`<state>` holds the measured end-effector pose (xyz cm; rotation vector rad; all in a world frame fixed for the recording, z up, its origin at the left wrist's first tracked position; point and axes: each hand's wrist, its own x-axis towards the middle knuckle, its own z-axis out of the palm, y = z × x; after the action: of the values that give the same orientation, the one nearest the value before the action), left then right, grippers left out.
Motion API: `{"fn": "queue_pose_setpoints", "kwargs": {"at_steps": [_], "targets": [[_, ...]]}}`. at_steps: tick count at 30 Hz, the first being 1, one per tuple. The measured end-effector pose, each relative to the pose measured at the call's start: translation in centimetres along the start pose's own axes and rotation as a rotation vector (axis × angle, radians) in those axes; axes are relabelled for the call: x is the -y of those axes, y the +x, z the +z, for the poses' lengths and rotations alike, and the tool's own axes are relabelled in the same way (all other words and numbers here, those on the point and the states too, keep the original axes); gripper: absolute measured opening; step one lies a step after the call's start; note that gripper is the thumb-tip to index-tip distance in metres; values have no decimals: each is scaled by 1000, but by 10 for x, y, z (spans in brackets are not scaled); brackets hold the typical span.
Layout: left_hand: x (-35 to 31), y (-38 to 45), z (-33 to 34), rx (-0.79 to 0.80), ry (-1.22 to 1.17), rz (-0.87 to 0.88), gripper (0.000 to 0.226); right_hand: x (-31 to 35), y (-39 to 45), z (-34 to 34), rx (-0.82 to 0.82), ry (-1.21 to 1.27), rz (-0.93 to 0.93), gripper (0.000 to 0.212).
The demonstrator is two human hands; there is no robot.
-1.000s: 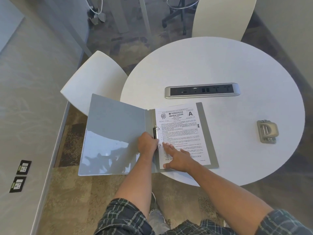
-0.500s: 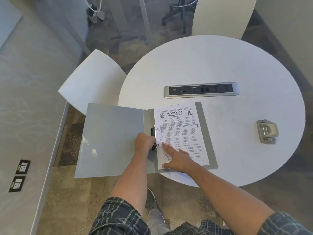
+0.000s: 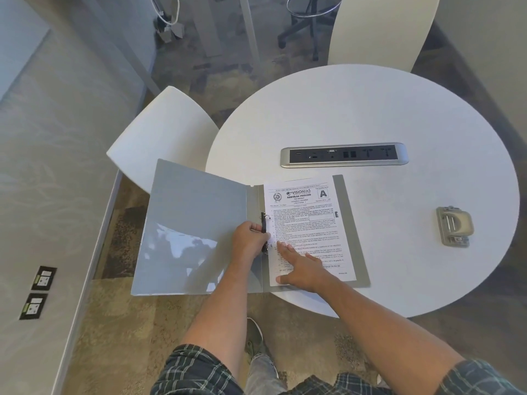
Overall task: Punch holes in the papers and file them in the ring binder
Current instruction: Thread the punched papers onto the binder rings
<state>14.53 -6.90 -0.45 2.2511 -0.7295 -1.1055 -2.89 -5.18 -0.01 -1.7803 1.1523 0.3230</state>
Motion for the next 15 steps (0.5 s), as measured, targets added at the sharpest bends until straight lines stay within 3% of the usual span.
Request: {"fn": "queue_pose_setpoints", "kwargs": {"at_steps": [8, 15], "targets": [[10, -6, 2, 11, -23, 115, 11, 4, -1, -1, -29, -13, 10, 88], [16, -12, -1, 31, -11, 162, 21, 7, 2, 5, -82, -7, -1, 83]]}}
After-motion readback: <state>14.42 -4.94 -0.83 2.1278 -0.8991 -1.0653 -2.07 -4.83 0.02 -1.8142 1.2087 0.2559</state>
